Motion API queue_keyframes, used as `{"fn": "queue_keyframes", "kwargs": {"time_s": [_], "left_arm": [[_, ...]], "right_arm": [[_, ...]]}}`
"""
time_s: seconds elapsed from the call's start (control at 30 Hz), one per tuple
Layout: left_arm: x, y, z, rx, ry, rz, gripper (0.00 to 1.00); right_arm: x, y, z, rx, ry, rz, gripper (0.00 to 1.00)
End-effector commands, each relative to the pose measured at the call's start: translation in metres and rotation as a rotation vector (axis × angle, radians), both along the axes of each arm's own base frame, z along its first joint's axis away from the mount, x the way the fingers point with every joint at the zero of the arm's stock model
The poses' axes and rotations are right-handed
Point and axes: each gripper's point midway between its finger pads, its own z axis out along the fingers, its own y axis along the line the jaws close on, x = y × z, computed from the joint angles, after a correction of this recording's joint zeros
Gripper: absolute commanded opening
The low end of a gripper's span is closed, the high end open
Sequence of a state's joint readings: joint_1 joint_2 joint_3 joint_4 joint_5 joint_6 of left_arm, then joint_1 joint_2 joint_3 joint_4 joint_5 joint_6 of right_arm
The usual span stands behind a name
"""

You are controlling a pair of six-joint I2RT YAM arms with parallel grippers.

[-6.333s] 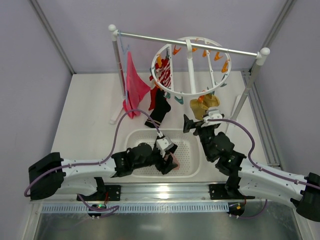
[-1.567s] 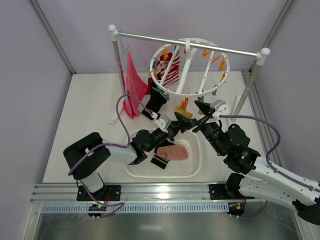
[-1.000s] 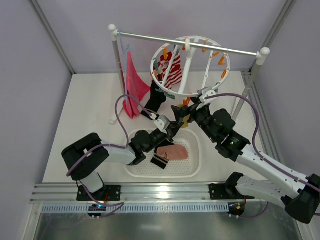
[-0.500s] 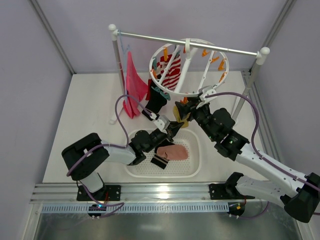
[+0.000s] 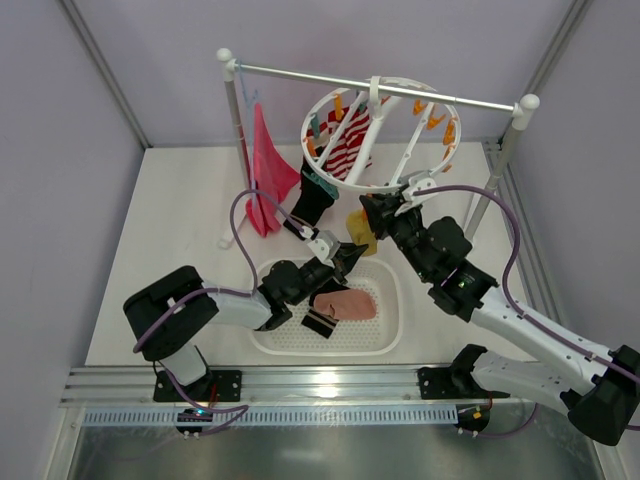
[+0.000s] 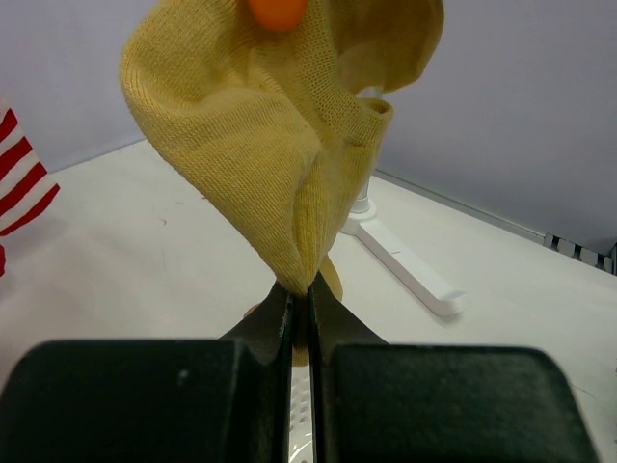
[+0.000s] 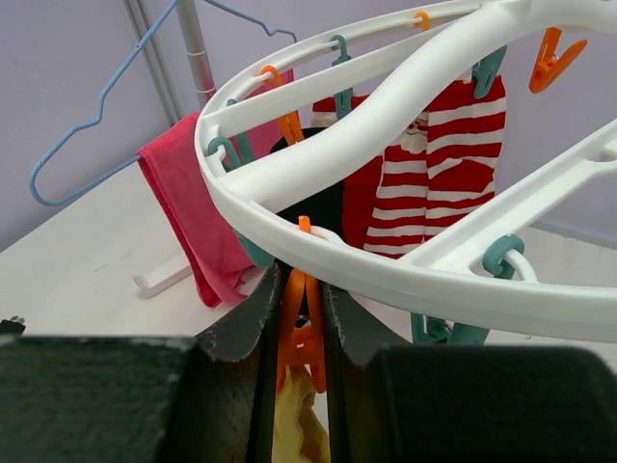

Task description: Remove the socks clipped to the hanger

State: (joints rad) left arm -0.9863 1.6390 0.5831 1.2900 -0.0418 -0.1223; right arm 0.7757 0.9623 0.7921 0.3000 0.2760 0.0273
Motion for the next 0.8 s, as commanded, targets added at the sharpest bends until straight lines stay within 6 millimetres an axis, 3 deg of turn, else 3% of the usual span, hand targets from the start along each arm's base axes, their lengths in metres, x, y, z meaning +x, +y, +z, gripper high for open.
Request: {"fn": "queue_keyframes", "kwargs": {"time_s": [0.0, 0.27, 0.3, 0.53, 0.6, 0.63, 0.67, 0.77], "left_arm": [[0.0, 0.006, 0.04, -0.115, -0.093, 0.014, 0.0], [-0.01, 0.013, 0.025, -0.085, -0.062, -0.007, 0.0], [-0.013, 0.018, 0.033, -0.096, -0.069, -0.006, 0.0], [-0.031, 0.027, -0.004, 0.075, 0.038, -0.014, 0.0], [-0.037, 0.034, -0.019, 0.116, 0.053, 0.008, 0.0], [-0.042, 0.036, -0.017, 0.121, 0.051, 0.024, 0.0], [-0.045, 0.036, -0.021, 0.141, 0.06, 0.029, 0.0], [-0.058, 0.037, -0.039, 0.224, 0.118, 0.038, 0.0]], "right_arm": [[0.001, -0.006, 0.013, 0.035, -0.049, -0.024, 0.04], [-0.003, -0.011, 0.015, 0.058, -0.072, -0.028, 0.04], [-0.003, -0.01, 0.014, 0.058, -0.07, -0.026, 0.04], [-0.004, -0.009, 0.015, 0.061, -0.074, -0.02, 0.04], [-0.003, -0.009, 0.012, 0.057, -0.068, -0.021, 0.19], [-0.003, -0.009, 0.011, 0.055, -0.066, -0.021, 0.46], [-0.003, -0.01, 0.011, 0.055, -0.064, -0.024, 0.58], [-0.005, -0.012, 0.007, 0.058, -0.059, -0.028, 0.81]]}}
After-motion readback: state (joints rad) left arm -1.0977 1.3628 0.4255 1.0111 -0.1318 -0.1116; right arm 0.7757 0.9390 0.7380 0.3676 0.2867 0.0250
